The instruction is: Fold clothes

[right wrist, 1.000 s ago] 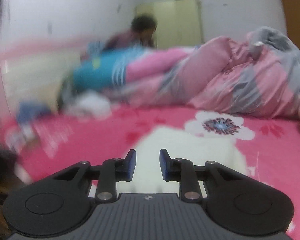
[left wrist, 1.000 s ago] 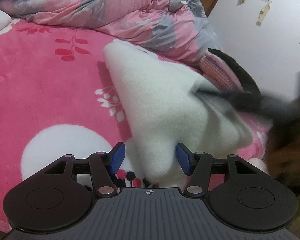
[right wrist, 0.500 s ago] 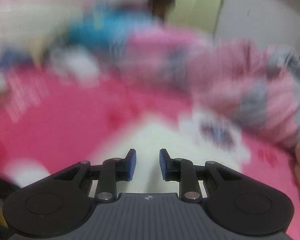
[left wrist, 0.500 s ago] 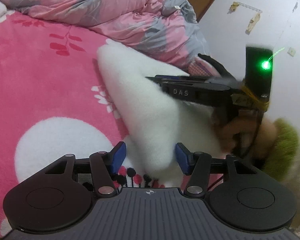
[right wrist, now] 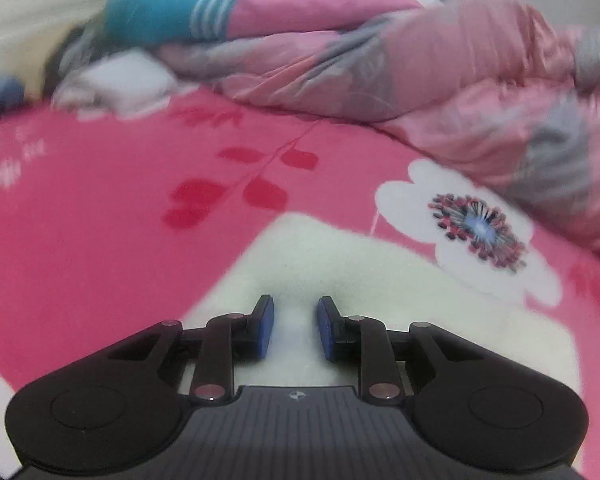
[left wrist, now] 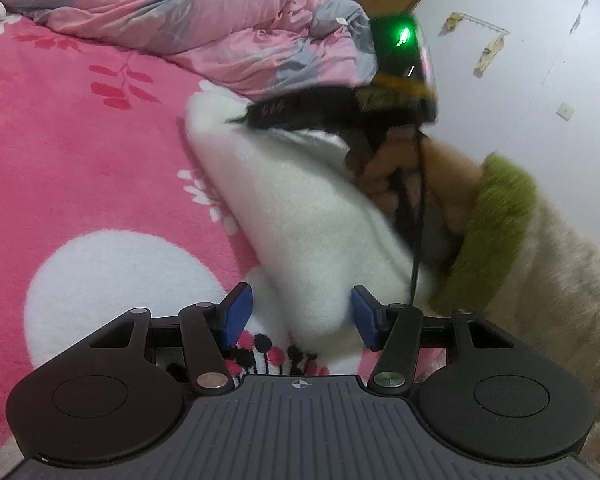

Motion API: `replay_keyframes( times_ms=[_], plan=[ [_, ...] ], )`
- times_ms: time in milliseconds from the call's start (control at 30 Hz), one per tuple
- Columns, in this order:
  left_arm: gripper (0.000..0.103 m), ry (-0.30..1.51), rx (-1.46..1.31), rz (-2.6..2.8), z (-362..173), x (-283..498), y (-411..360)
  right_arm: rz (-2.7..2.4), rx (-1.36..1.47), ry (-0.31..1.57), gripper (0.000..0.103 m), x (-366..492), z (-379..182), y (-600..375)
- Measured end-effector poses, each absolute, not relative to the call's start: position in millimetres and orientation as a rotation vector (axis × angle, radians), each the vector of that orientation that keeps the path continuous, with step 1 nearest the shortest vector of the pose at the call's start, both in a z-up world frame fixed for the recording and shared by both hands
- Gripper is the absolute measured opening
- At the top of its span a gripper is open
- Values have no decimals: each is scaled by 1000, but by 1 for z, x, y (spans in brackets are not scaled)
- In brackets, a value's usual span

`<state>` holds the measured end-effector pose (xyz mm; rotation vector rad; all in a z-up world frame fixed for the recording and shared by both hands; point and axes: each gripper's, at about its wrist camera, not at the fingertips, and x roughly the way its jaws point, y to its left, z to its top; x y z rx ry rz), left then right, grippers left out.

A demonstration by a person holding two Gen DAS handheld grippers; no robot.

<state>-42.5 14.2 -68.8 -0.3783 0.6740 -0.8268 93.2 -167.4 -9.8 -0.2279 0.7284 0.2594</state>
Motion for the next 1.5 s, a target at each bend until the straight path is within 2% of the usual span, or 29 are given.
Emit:
replay_keyframes(
  times_ms=[167,400,600,767,833,900,967,1067,1233,1300,1400,1500],
  plan=[
    [54,665,-380,-839,-71,-43,16,245,-258,684,25,100,14,-155],
    [55,671,-391,-843,-71,-43,18,191,-232,744,26,135,-13,-156],
    [55,679,-405,-846,-71,-41,20,201,-111,599,26,85,28,-180],
    [55,685,-405,-846,-71,-40,20,328,-185,522,26,11,66,-172],
    [54,687,-408,-843,-71,-41,20,324,-236,547,26,-2,57,-167],
    [54,690,-409,-837,-71,-40,20,283,-275,678,26,4,20,-166],
    [54,695,-407,-836,-70,-40,20,291,-224,625,26,0,-6,-176],
    [54,701,-400,-832,-69,-41,21,259,-120,674,26,6,14,-181],
    [54,710,-385,-823,-68,-45,21,310,-145,551,26,-42,54,-179],
    [54,714,-375,-821,-67,-45,21,321,-170,575,26,-47,44,-178],
    [52,724,-366,-817,-67,-46,21,317,-157,595,25,-44,-5,-188],
    [52,730,-374,-807,-62,-48,28,296,-45,613,23,-42,11,-194]
  ],
)
